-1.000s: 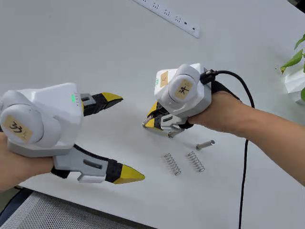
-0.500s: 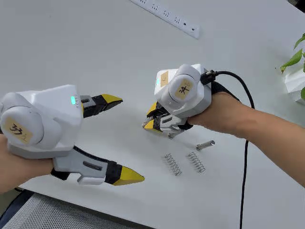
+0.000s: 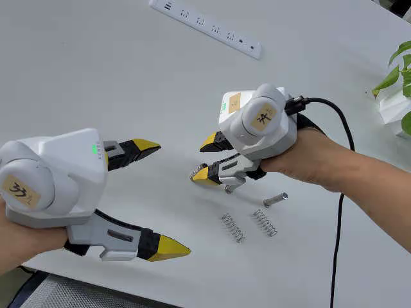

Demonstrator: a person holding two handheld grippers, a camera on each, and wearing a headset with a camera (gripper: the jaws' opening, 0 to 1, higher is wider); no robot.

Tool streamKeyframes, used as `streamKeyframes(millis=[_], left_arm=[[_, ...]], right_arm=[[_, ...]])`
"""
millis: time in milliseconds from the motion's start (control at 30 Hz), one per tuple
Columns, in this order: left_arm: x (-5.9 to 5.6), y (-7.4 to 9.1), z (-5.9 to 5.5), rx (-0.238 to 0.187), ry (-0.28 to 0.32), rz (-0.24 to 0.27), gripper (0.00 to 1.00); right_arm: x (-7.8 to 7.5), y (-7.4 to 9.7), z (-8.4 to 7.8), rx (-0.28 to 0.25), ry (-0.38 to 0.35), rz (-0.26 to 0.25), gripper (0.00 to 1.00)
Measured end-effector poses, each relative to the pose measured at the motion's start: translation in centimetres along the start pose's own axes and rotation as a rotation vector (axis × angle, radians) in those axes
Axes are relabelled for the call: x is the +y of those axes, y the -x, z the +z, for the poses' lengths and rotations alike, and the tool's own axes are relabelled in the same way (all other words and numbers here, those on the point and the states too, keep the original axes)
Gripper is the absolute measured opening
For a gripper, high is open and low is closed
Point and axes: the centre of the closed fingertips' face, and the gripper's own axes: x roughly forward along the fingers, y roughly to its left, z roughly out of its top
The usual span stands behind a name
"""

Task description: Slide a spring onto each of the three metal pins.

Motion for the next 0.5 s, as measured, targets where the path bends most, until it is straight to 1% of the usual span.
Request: streamKeyframes(millis=[167,267,400,500], left_arm=[[-0.1,0.1,-0.1,0.017,-0.009,-0.002,0.95],[-0.3,0.2,0.0,0.026,-0.019,-0.003,0.95],[-0.2,0.4,0.1,0.039,-0.032,0.001,0.95],[-0.2,0.6,0.2,0.05,-0.043,0.006,0.95]], right_arm=[[0.2,1.3,0.6,-0.054,-0.006,-0.024,0.44],[0.4,2.0,0.8,-0.084,-0.014,-0.034,0.47],[0.9,3.1,1.0,-0.129,-0.032,-0.046,0.54],[1.2,3.8,0.8,-0.151,-0.046,-0.059,0.56]])
